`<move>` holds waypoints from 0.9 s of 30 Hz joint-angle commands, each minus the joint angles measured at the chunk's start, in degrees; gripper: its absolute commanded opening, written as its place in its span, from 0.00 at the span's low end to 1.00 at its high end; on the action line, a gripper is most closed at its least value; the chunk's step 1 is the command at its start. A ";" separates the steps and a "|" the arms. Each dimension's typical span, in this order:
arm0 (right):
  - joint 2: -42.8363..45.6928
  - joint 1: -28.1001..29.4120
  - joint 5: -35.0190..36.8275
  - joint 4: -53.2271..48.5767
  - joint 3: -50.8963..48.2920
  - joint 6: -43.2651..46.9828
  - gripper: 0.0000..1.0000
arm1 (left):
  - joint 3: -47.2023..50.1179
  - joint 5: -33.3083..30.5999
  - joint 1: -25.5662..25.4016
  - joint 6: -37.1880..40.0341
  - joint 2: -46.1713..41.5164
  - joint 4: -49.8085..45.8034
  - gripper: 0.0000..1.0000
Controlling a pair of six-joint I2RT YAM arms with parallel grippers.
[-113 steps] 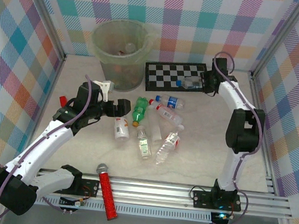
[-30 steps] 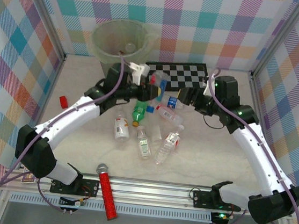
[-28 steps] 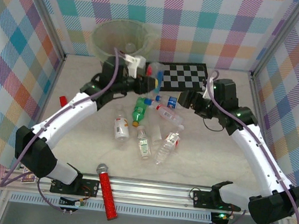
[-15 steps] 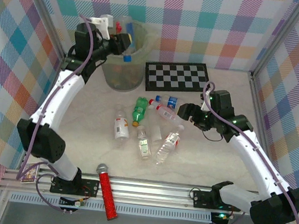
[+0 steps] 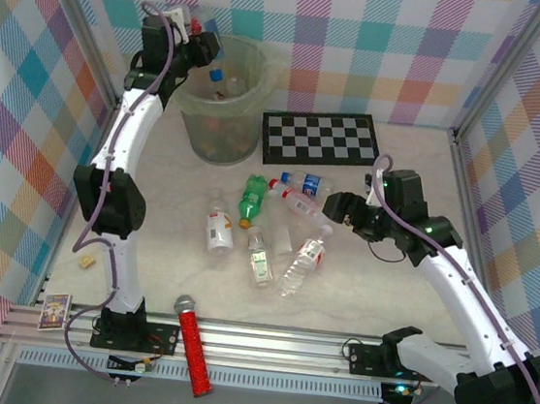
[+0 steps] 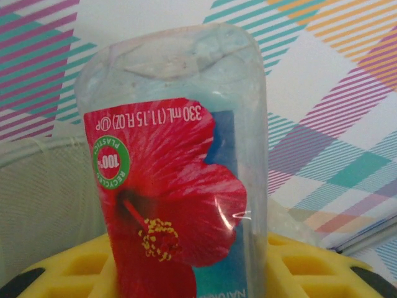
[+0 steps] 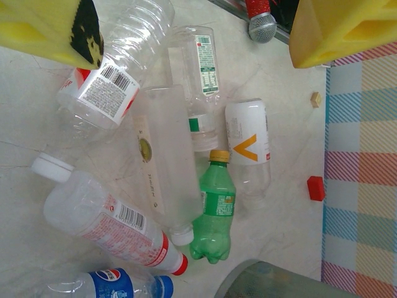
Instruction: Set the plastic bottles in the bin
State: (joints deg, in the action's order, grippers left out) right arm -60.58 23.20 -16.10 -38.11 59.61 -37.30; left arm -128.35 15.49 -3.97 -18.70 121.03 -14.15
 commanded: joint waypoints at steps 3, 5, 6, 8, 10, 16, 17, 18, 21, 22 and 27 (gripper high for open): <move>0.43 -0.26 0.49 -0.40 -0.85 -0.25 0.79 | -13.80 1.03 -0.62 3.77 7.31 -12.03 0.00; 0.27 -0.26 0.53 -0.17 -0.90 -0.27 0.79 | -16.04 0.49 -1.23 5.46 9.16 -15.11 0.00; 0.15 -0.31 0.62 -0.09 -0.89 -0.23 0.79 | -16.37 -0.10 -1.56 6.13 9.76 -16.44 0.00; -0.06 -0.26 0.93 0.09 -0.69 -0.19 0.79 | -16.40 -0.63 -2.00 7.12 10.71 -18.40 0.00; -0.46 -0.26 0.84 0.35 -0.31 -0.11 0.79 | -16.32 -1.22 -2.46 7.85 11.53 -20.60 0.00; -1.80 -0.26 1.53 1.06 0.00 -0.04 0.79 | -15.87 -1.63 -3.57 10.44 12.68 -25.22 0.00; -2.03 -0.26 1.54 1.17 -0.02 -0.04 0.79 | -15.79 -1.69 -3.72 10.88 12.82 -25.79 0.00; -2.41 -0.29 1.54 1.36 -0.11 -0.08 0.79 | -15.79 -2.07 -3.87 11.34 13.03 -26.67 0.02; -3.21 -0.26 1.30 1.93 -0.46 -0.53 0.80 | -15.28 -2.13 -4.03 12.60 13.16 -28.44 0.12; -3.31 -0.28 1.29 1.94 -0.46 -0.58 0.80 | -14.97 -2.13 -4.10 12.93 13.05 -28.73 0.20; -4.00 -0.26 1.87 2.15 -0.20 -0.90 0.87 | -12.55 -1.18 -4.12 14.06 11.54 -28.05 0.49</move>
State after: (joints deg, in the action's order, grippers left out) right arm -64.25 23.20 -14.87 -36.95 59.55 -37.47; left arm -142.32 13.89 -7.75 -6.52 134.15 -39.29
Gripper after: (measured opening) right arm 0.852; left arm 0.464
